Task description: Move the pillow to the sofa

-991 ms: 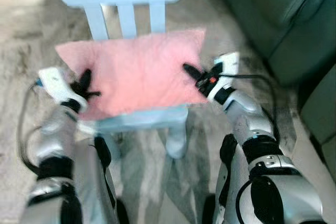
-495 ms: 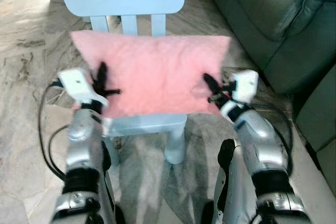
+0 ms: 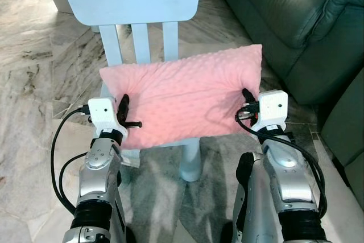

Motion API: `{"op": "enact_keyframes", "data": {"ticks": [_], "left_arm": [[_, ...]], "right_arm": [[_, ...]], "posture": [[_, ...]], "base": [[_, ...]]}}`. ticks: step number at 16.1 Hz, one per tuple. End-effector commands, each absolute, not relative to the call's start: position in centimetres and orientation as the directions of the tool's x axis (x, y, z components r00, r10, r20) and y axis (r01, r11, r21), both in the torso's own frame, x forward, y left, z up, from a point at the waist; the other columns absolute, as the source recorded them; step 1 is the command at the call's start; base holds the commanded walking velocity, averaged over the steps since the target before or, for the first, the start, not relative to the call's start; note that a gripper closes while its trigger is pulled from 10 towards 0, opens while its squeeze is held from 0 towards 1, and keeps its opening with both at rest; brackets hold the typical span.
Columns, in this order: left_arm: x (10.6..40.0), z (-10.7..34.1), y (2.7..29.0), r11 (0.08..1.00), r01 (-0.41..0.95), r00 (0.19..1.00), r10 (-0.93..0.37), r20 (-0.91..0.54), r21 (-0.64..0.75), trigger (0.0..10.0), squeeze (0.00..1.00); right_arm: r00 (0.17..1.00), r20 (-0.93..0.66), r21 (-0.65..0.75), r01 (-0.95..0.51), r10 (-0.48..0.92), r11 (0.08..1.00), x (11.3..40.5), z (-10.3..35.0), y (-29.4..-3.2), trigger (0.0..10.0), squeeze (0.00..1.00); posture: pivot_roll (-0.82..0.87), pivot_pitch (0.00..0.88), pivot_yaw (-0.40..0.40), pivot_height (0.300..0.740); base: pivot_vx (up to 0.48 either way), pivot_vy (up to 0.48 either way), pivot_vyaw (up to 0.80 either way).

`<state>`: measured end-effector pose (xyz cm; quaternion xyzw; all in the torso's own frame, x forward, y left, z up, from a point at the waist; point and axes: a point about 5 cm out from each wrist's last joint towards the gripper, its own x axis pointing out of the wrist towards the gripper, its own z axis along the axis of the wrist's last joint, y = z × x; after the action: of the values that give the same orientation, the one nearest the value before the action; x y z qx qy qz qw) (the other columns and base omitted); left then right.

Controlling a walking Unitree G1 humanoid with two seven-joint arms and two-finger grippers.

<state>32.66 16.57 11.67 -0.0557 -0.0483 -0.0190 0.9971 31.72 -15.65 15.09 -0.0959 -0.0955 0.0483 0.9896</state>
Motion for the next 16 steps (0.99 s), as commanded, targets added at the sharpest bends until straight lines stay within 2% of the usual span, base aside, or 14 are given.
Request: {"op": "enact_keyframes", "data": {"ticks": [1, 16], "left_arm": [[32.75, 12.01, 17.0, 0.995, 0.028, 0.994, -0.018, 0.105, -0.094, 10.0, 0.0], [32.47, 11.85, 16.42, 0.995, 0.045, 0.995, -0.037, 0.09, -0.087, 10.0, 0.0]], "right_arm": [[0.974, 0.209, -0.198, -0.044, 0.086, 0.979, 31.85, 16.06, -15.86, 10.0, 0.0], [0.979, 0.198, -0.11, -0.03, 0.052, 0.993, 31.89, 16.82, -15.63, 10.0, 0.0]], "posture": [[-0.08, 0.0, 0.023, 0.305], [-0.07, 0.0, 0.022, 0.31]], "base": [[0.0, 0.0, 0.0], [0.0, 0.0, 0.0]]}}
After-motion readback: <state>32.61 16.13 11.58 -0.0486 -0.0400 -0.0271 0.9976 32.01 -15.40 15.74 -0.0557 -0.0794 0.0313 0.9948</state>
